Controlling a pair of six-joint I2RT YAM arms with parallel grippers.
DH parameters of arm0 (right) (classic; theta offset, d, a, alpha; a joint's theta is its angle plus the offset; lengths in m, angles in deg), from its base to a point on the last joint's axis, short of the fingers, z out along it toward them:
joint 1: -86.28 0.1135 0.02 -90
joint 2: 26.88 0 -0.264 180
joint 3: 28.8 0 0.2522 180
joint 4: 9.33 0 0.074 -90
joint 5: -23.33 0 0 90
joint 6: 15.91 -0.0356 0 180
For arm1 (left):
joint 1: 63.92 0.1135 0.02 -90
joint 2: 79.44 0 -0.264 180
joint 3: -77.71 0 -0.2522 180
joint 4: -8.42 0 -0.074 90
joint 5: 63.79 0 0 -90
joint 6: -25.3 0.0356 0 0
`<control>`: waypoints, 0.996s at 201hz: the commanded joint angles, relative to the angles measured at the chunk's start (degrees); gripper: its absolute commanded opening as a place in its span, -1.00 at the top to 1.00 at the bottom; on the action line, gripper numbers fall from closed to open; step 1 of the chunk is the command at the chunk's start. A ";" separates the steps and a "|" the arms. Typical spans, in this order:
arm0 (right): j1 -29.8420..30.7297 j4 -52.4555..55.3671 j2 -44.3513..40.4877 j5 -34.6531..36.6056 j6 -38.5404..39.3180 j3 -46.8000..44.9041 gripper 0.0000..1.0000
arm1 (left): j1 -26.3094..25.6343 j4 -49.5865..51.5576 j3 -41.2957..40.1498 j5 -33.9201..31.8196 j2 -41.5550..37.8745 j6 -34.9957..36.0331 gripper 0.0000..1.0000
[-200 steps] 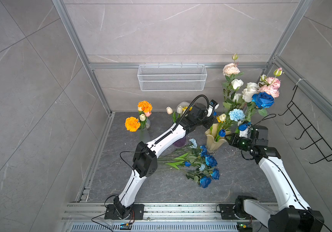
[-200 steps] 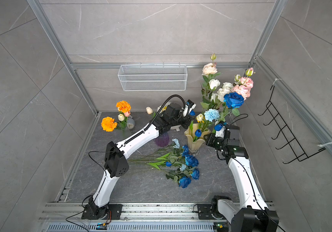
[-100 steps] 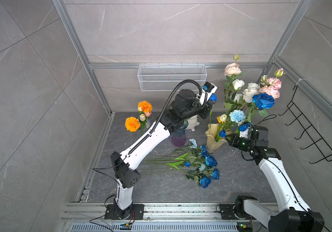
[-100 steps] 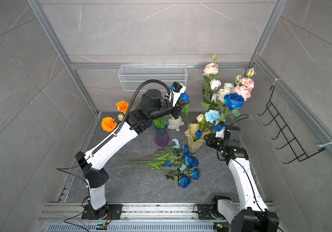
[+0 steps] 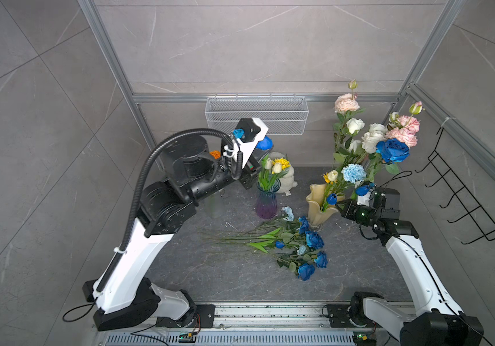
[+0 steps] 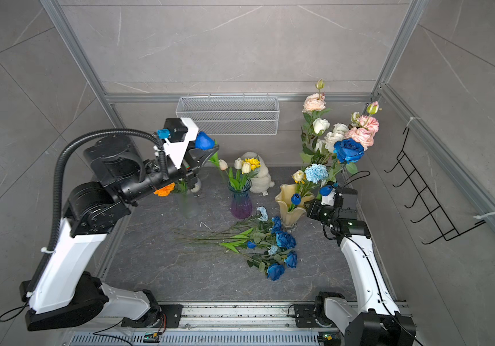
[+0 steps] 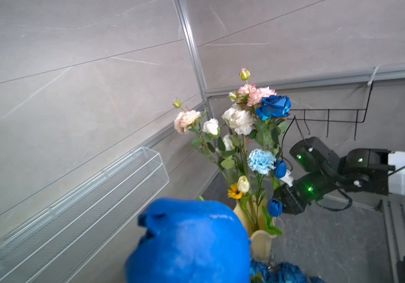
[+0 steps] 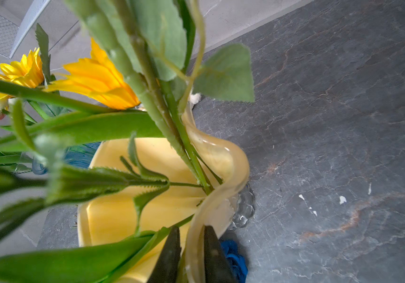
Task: Pick out blue flowers from the vase
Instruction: Place the flower at the center of the board.
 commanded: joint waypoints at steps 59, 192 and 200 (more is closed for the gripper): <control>0.68 1.99 -0.63 -5.32 -2.10 3.08 1.00 | -6.59 6.24 -36.01 -24.68 -2.48 11.92 1.00; 0.67 3.26 -2.90 -5.42 -2.02 2.00 1.00 | -11.24 -13.04 -48.80 -20.50 20.11 12.31 0.78; 0.66 3.18 -3.21 -5.19 -2.15 1.96 0.98 | -11.19 -13.57 -48.75 -20.22 20.66 12.06 0.76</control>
